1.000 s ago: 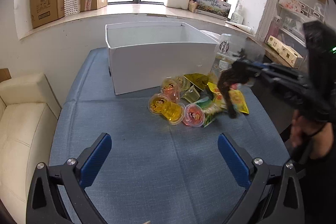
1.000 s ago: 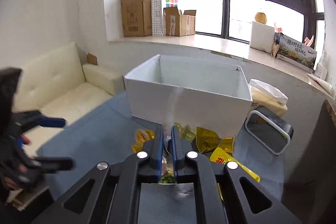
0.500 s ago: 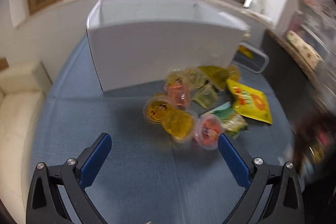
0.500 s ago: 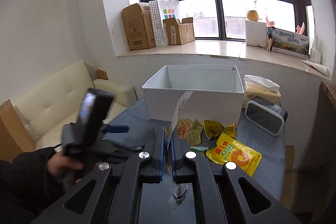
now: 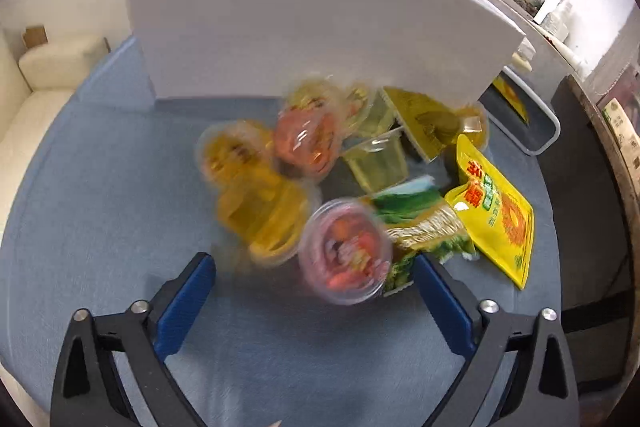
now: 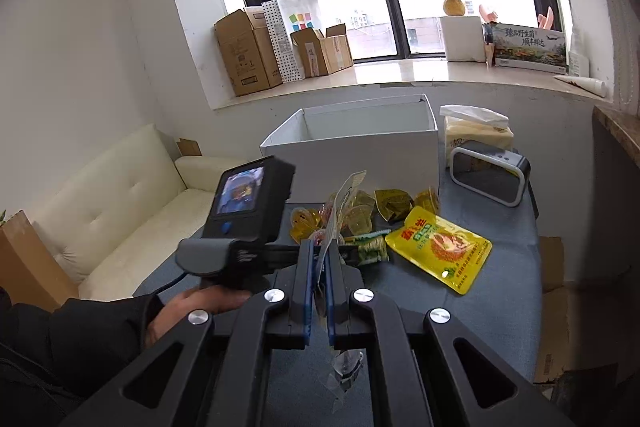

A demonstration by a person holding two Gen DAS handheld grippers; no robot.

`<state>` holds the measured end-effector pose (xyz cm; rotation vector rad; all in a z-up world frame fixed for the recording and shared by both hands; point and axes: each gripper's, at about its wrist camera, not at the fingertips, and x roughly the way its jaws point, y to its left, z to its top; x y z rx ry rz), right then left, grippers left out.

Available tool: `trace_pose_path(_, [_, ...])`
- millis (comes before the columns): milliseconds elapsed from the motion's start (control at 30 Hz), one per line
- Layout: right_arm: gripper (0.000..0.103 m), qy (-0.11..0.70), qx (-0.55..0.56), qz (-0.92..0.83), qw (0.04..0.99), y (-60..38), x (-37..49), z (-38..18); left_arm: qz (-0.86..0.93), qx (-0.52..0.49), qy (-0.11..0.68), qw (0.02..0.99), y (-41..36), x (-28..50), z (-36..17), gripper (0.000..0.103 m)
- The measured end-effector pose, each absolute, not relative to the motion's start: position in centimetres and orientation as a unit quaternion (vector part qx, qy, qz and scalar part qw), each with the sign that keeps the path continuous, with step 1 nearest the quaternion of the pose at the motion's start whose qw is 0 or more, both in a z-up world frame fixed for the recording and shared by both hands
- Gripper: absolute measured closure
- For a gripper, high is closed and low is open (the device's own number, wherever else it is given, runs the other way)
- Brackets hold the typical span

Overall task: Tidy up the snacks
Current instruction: 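Grasp a pink jelly cup with the left gripper while the right holds the bag, then drop the jelly cup and snack bag into the white box, opening both grippers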

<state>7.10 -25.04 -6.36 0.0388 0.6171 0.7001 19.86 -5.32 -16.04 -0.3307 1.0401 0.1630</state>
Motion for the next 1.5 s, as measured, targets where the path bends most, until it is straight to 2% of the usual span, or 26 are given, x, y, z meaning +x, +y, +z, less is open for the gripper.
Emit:
trace_pose_path(33, [0.098, 0.298, 0.019, 0.338, 0.893, -25.2, 7.0, -6.5, 0.081, -0.153, 0.491, 0.854, -5.6, 20.0, -15.8, 0.015])
trace_pose_path(200, [0.098, 0.299, 0.032, 0.340, 0.891, -26.0, 6.9, -6.8, 0.076, -0.153, 0.497, 0.851, -5.9, 20.5, -15.6, 0.021])
trace_pose_path(300, [0.098, 0.297, 0.039, 0.341, 0.891, -26.2, 7.0, -6.9, 0.046, -0.166, 0.505, 0.846, -5.8, 20.2, -15.6, 0.050])
trace_pose_path(333, [0.098, 0.297, 0.041, 0.341, 0.891, -26.3, 7.1, -6.9, 0.041, -0.165, 0.511, 0.843, -5.7, 20.1, -15.6, 0.055])
trace_pose_path(700, [0.098, 0.296, 0.046, 0.340, 0.891, -26.5, 7.2, -7.2, -0.009, -0.156, 0.517, 0.841, -4.6, 17.0, -14.6, 0.055])
trace_pose_path(1033, [0.098, 0.305, 0.037, 0.346, 0.887, -24.7, 8.2, -7.1, -0.047, -0.133, 0.473, 0.870, -2.8, 14.0, -9.9, 0.056])
trace_pose_path(1500, [0.098, 0.310, 0.029, 0.356, 0.881, -21.9, 10.2, -6.5, -0.056, -0.078, 0.440, 0.893, -1.7, 12.9, -7.3, 0.056])
